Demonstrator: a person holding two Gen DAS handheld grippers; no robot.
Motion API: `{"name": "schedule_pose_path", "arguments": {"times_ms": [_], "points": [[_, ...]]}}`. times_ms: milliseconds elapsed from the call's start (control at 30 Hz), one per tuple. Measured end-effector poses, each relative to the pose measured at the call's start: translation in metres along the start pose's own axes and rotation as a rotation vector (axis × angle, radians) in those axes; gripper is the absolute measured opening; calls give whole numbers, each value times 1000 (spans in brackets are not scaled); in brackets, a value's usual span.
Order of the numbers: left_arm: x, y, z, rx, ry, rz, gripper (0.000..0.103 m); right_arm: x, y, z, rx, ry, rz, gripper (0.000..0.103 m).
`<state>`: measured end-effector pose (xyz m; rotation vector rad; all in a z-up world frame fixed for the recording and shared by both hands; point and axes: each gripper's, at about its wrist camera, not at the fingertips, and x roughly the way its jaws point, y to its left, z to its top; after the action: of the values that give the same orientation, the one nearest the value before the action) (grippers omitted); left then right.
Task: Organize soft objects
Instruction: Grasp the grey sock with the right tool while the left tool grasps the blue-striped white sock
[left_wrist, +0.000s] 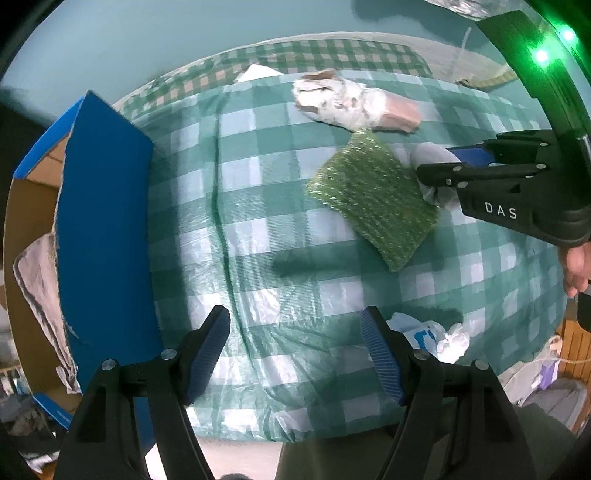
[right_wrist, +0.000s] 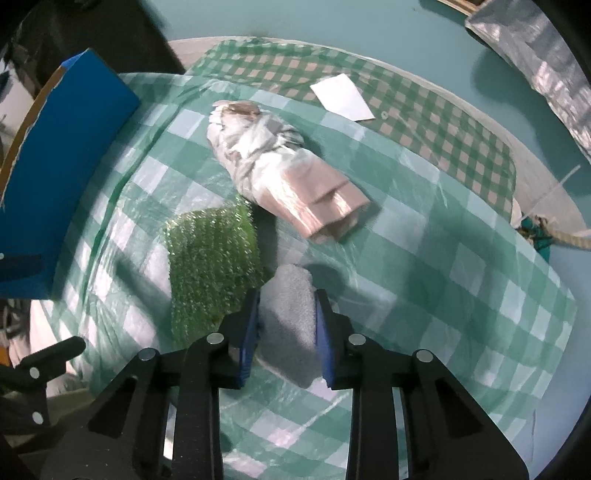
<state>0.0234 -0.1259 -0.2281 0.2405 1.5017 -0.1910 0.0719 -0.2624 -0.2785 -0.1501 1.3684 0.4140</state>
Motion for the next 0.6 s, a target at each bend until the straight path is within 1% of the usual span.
{"name": "schedule_pose_path", "arguments": {"times_ms": [67, 167, 333, 433, 567, 600], "points": [[-1, -4, -1, 19, -1, -6, 75, -3, -5, -4, 26, -6, -7, 26], [-4, -12, -3, 65, -17, -18, 80, -9, -11, -12, 65, -28, -12, 26], [-10, -26, -7, 155, -46, -50, 80, -15, -19, -30, 116, -19, -29, 26], [-12, -36, -11, 223, -47, -63, 81, -19, -21, -45, 149, -16, -25, 26], [-16, -48, -17, 290, -50, -113, 81, -21, -21, -66, 194, -2, -23, 26], [-17, -53, -19, 312, -51, -129, 83, -21, -22, -71, 207, -1, -22, 26]]}}
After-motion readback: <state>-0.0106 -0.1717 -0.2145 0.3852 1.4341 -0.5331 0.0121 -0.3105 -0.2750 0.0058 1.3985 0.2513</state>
